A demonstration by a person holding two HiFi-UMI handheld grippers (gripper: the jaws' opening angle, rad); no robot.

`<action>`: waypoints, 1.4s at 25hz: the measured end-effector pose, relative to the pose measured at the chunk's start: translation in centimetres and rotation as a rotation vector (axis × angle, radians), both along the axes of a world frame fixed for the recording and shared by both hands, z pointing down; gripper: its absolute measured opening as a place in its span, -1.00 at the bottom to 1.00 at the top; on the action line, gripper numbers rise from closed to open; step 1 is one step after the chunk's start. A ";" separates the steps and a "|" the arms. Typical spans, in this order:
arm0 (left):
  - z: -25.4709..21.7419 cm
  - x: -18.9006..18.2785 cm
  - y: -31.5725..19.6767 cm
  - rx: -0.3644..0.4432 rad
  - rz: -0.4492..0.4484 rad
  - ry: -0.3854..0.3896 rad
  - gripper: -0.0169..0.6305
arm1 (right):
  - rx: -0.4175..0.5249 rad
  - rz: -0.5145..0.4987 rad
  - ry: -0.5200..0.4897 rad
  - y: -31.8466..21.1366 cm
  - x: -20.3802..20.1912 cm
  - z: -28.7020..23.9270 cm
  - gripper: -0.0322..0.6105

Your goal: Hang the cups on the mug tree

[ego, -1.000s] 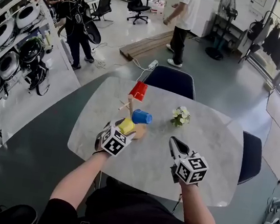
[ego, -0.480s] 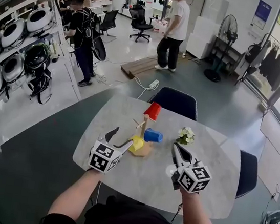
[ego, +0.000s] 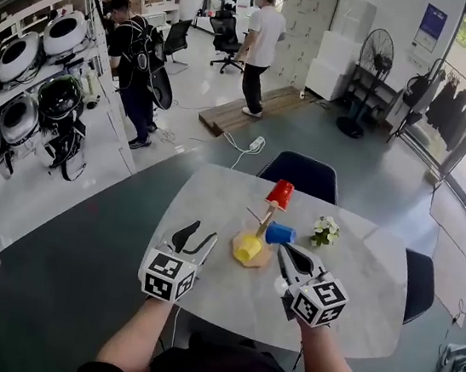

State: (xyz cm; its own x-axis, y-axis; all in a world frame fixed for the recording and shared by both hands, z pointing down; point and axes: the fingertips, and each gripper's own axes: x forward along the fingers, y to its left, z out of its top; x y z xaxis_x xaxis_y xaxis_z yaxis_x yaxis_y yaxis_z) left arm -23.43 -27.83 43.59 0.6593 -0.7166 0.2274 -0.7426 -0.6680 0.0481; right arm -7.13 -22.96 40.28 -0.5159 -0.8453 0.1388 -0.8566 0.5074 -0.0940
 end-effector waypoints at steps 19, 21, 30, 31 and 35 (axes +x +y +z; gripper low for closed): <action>-2.4 1.0 -3.7 0.007 -0.048 0.106 -0.86 | 0.062 0.100 -0.022 -2.3 5.2 -2.1 -0.87; -2.6 1.6 -3.8 0.005 -0.049 0.104 -0.86 | 0.065 0.094 -0.018 -2.4 5.7 -2.2 -0.87; -2.3 3.7 -3.6 0.005 -0.010 0.059 -0.90 | 0.079 0.087 -0.007 -2.4 6.1 -2.6 -0.87; -2.2 3.8 -3.5 0.007 -0.004 0.048 -0.90 | 0.081 0.086 -0.005 -2.4 6.1 -2.7 -0.87; -2.3 4.4 -3.4 0.007 0.002 0.042 -0.91 | 0.079 0.078 0.001 -2.2 6.2 -2.8 -0.87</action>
